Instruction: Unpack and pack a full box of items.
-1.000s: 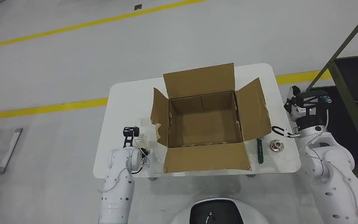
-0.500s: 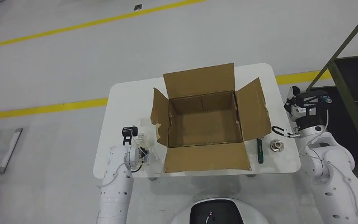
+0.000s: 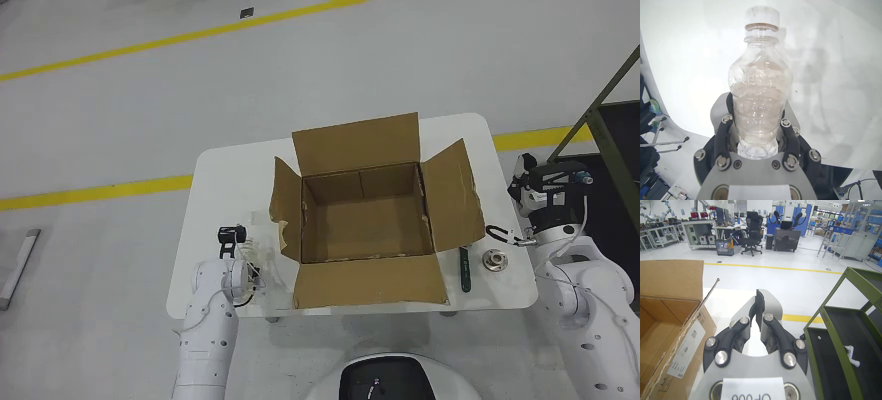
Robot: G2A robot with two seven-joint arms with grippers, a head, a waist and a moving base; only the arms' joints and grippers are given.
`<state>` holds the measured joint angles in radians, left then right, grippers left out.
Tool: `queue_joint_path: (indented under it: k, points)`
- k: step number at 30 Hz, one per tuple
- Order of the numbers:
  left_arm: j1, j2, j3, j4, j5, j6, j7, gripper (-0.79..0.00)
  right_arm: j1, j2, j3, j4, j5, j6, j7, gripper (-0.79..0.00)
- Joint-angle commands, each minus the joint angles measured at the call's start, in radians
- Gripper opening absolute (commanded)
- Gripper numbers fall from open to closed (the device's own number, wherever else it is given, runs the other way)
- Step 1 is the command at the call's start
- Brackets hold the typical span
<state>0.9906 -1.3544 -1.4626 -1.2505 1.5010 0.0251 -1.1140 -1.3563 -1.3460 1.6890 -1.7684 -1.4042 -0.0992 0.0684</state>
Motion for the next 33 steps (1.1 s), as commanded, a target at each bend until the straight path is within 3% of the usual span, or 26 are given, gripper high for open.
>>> queue_joint_path:
  k: [1, 5, 12, 16, 25, 26, 27, 28, 29, 33]
  points:
    - [0.004, 0.003, -0.016, -0.032, -0.003, 0.013, -0.003, -0.785, 0.0, 0.0, 0.0, 0.0, 0.0, 0.0, 0.0, -0.785]
    - [0.024, 0.01, -0.066, -0.154, -0.039, 0.024, -0.046, -0.785, 0.0, 0.0, 0.0, 0.0, 0.0, 0.0, 0.0, -0.785]
    - [0.077, 0.021, -0.161, -0.452, -0.138, 0.032, -0.114, -0.785, -0.007, 0.002, -0.006, -0.002, -0.001, 0.003, -0.006, -0.785]
    - [0.071, 0.022, -0.191, -0.577, -0.241, 0.038, -0.137, -0.785, -0.004, 0.003, -0.01, -0.001, 0.009, 0.005, -0.008, -0.785]
    - [0.015, 0.024, -0.139, -0.694, -0.303, 0.048, -0.112, -0.785, -0.003, 0.004, -0.014, -0.032, 0.083, 0.0, 0.033, -0.785]
    - [0.008, 0.024, -0.137, -0.7, -0.305, 0.052, -0.111, -0.785, -0.002, 0.004, -0.01, -0.037, 0.104, -0.001, 0.052, -0.671]
    - [0.002, 0.025, -0.134, -0.702, -0.308, 0.053, -0.105, -0.785, -0.001, 0.005, -0.007, -0.044, 0.116, -0.005, 0.074, -0.44]
    - [-0.004, 0.025, -0.133, -0.696, -0.312, 0.056, -0.104, -0.785, 0.001, 0.005, -0.005, -0.051, 0.156, -0.015, 0.095, -0.031]
    - [-0.011, 0.026, -0.133, -0.688, -0.31, 0.059, -0.105, -0.785, 0.001, 0.005, -0.001, -0.056, 0.193, -0.024, 0.125, 0.0]
    - [-0.018, 0.027, -0.132, -0.678, -0.31, 0.064, -0.109, -0.785, 0.01, 0.007, 0.032, -0.066, 0.363, -0.035, 0.252, 0.0]
